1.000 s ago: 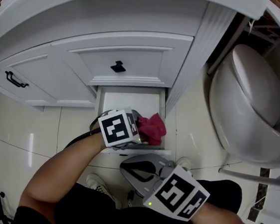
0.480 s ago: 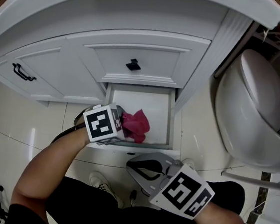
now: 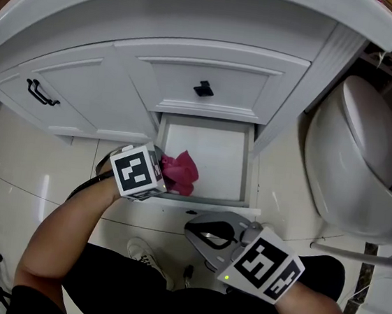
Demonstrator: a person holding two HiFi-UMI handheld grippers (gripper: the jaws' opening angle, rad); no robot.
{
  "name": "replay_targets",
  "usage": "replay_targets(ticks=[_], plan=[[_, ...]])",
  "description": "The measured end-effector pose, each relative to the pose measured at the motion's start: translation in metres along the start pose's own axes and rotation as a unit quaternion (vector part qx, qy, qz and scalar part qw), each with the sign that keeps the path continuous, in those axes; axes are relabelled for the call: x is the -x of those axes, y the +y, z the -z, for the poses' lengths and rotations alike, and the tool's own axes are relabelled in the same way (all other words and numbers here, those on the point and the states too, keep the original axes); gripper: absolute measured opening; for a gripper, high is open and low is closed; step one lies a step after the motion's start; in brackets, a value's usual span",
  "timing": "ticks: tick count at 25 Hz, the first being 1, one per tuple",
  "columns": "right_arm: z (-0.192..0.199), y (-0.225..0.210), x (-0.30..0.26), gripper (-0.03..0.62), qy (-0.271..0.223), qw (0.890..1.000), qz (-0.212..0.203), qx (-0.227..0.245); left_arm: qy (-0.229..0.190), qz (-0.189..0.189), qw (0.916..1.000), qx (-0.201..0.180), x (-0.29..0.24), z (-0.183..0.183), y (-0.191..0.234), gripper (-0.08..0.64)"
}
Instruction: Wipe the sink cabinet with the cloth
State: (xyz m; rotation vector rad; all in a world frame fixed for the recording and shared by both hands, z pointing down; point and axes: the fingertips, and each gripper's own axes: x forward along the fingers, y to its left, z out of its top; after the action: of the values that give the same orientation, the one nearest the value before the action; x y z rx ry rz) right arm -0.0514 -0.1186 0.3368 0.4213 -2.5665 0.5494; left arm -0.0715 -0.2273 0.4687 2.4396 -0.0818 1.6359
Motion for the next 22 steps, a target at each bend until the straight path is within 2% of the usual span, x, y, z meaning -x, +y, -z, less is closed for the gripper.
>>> replay_targets(ticks=[4, 8, 11, 14, 16, 18, 22], plan=[[0.002, 0.006, 0.002, 0.006, 0.005, 1.000, 0.003, 0.006, -0.018, -0.018, 0.9996, 0.014, 0.006, -0.002, 0.001, 0.094], [0.005, 0.009, 0.006, 0.006, -0.006, 1.000, 0.013, 0.003, -0.088, -0.047, 0.9947, 0.023, 0.026, -0.028, -0.001, 0.094], [0.012, 0.009, 0.011, 0.006, -0.005, 1.000, 0.025, -0.004, -0.155, -0.056, 0.9861, 0.021, 0.049, -0.062, -0.012, 0.094], [0.022, 0.015, 0.016, 0.006, 0.011, 0.999, 0.030, 0.000, -0.229, -0.044, 0.9725, 0.009, 0.072, -0.107, -0.031, 0.094], [0.027, 0.021, 0.017, 0.006, 0.010, 0.999, 0.031, -0.001, -0.258, -0.033, 0.9656, -0.009, 0.080, -0.136, -0.048, 0.094], [0.030, 0.030, 0.019, 0.006, 0.007, 0.999, 0.032, -0.001, -0.265, -0.025, 0.9634, -0.032, 0.077, -0.157, -0.065, 0.094], [0.037, 0.046, 0.023, 0.006, -0.008, 0.999, 0.038, -0.007, -0.249, -0.015, 0.9664, -0.063, 0.053, -0.176, -0.089, 0.094]])
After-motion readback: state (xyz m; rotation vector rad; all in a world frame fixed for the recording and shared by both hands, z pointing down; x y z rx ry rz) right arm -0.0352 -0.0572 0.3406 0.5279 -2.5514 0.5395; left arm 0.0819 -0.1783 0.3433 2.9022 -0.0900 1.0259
